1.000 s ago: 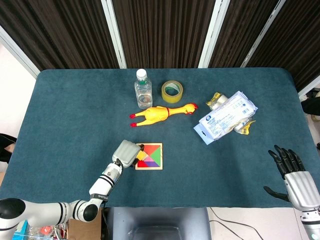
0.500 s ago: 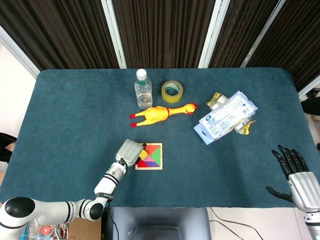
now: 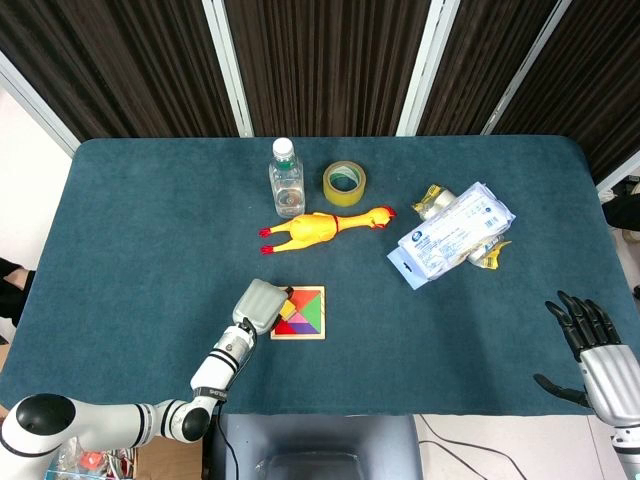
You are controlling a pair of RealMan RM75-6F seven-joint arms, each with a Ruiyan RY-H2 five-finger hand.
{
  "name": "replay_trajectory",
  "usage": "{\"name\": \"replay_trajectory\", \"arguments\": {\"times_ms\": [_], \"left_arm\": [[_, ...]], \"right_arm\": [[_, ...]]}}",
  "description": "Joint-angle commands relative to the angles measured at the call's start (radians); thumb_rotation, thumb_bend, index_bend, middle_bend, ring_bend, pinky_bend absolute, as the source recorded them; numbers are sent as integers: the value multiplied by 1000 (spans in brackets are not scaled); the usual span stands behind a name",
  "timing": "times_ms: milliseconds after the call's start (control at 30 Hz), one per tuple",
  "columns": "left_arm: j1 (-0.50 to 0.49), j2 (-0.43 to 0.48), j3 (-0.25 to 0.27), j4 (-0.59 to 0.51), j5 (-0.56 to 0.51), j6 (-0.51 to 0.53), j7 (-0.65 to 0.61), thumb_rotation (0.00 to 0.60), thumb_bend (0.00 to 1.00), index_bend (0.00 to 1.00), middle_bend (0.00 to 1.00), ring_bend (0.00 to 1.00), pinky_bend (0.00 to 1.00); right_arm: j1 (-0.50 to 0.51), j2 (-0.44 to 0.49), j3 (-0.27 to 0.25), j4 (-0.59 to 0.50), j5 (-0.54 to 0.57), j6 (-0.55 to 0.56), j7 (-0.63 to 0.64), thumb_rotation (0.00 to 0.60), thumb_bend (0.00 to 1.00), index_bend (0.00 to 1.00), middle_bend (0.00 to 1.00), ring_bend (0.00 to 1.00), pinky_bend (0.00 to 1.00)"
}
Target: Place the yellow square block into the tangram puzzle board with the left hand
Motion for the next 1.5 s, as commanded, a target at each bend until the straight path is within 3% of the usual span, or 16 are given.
{"name": "replay_trajectory", "arguments": {"times_ms": [33, 333, 967, 1233, 1433, 1500], "left_arm": [[-1, -1, 3, -3, 1, 1, 4, 600, 356, 577, 1000, 1000, 1000], [-4, -8, 11, -9, 2, 6, 18, 600, 356, 550, 1000, 1000, 1000], [-5, -2, 16, -14, -1, 10, 28, 600, 368, 291, 1000, 1000, 1000], [-7, -1, 15, -17, -2, 5, 23, 600, 369, 280, 1000, 1000, 1000], [0, 27, 21, -73, 37, 38, 25, 600, 362, 274, 1000, 1000, 1000], [15, 68, 29, -139, 84, 75, 17, 600, 359, 261, 1000, 1000, 1000]], "right_arm": [[0, 0, 0, 0, 0, 0, -1, 600, 170, 0, 0, 0, 0], [1, 0, 0, 0, -1, -1, -2, 600, 170, 0, 0, 0, 0], [-2, 1, -1, -1, -1, 1, -2, 600, 170, 0, 0, 0, 0], [-3, 1, 0, 2, -2, 3, 1, 600, 170, 0, 0, 0, 0], [-6, 0, -2, 6, -6, 9, -1, 600, 170, 0, 0, 0, 0], [-7, 0, -2, 8, -7, 9, -3, 600, 170, 0, 0, 0, 0]]}}
